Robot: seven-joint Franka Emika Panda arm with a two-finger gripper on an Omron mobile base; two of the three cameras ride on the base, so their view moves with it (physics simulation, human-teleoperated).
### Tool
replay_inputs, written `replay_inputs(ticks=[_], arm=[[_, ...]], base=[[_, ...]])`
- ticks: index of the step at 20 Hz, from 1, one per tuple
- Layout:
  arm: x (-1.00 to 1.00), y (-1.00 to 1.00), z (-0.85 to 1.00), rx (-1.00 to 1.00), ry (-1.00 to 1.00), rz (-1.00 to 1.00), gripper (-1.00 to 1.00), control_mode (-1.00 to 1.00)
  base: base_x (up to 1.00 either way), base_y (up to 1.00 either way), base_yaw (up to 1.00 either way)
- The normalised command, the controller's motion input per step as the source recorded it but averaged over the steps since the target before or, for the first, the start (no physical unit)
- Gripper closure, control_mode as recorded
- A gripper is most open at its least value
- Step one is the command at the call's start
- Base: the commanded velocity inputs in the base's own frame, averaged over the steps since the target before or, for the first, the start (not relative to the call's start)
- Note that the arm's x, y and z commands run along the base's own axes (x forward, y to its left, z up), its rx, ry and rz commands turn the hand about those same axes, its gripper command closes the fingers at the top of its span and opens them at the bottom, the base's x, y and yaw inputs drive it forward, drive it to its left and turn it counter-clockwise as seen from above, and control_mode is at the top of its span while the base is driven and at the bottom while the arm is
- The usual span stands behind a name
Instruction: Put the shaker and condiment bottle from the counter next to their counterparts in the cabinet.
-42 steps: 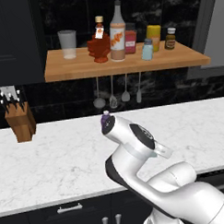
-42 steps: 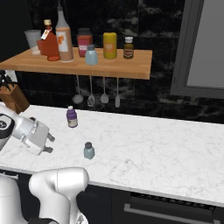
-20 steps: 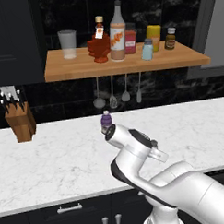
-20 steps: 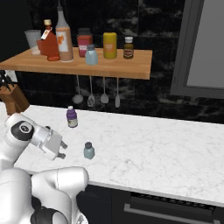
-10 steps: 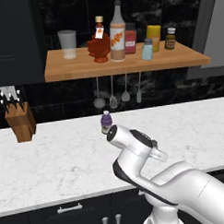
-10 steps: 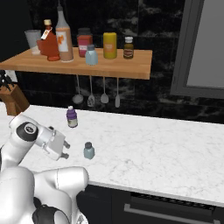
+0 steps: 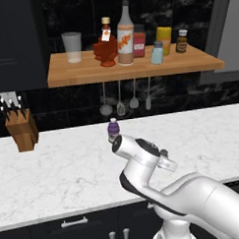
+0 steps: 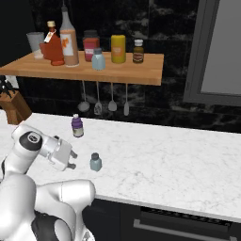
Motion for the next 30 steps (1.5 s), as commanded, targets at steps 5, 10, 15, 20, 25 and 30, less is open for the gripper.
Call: replay_inputs(ticks=[5,10,15,20,25,30], arm=[[0.1,0.0,-0.1,-0.05,-0.03,0.0,-1.0,-1.0],[0.18,-0.01,-0.17,-0.05,-0.07,0.0,-1.0,-1.0],[0.17,-0.16,-0.13,0.0,-0.05,0.0,-1.0,-1.0],[0.05,-0.08,-0.06,0.0,-0.01,0.0,-1.0,-1.0],[0.13,0.0,-0.05,-0.01,-0.03,0.0,-1.0,-1.0],[0.34,0.0,-0.1,-0.01,-0.01,0.0,-1.0,-1.0]], base=[[0.0,0.0,0.0],[0.0,0.0,0.0],[0.0,0.0,0.0],[0.0,0.0,0.0],[0.0,0.0,0.0],[0.0,0.0,0.0]])
